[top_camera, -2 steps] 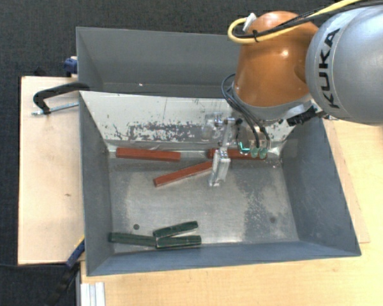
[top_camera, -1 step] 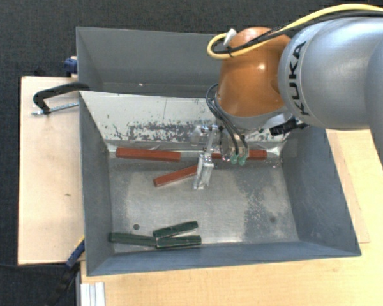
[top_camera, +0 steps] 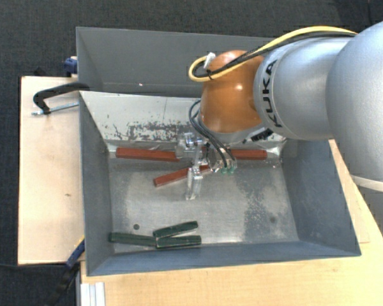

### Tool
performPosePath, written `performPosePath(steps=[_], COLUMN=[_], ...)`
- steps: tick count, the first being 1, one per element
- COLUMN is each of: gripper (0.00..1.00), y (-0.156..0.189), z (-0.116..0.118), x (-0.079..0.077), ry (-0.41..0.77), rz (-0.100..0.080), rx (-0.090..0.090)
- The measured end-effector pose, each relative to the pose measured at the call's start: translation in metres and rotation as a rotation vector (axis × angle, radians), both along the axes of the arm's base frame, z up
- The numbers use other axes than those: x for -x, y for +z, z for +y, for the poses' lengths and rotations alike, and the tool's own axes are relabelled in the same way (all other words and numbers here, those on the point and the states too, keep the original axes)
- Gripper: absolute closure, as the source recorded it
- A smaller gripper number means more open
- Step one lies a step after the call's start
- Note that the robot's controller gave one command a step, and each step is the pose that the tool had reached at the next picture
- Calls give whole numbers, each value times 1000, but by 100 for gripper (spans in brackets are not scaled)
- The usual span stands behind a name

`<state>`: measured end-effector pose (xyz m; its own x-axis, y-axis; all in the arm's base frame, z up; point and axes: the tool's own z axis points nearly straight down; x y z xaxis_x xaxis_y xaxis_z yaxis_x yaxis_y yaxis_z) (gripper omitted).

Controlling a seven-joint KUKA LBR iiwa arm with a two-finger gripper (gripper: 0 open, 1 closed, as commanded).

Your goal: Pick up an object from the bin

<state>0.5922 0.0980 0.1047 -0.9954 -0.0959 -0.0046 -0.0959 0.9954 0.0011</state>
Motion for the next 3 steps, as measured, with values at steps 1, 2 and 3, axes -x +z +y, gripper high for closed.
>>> performPosePath(steps=[1, 2, 3], gripper=[100, 100, 100], y=[-34, -34, 129], z=[-1, -1, 0], x=[13, 13, 15], ry=[349, 349, 323], rz=[3, 3, -4], rx=[1, 1, 1])
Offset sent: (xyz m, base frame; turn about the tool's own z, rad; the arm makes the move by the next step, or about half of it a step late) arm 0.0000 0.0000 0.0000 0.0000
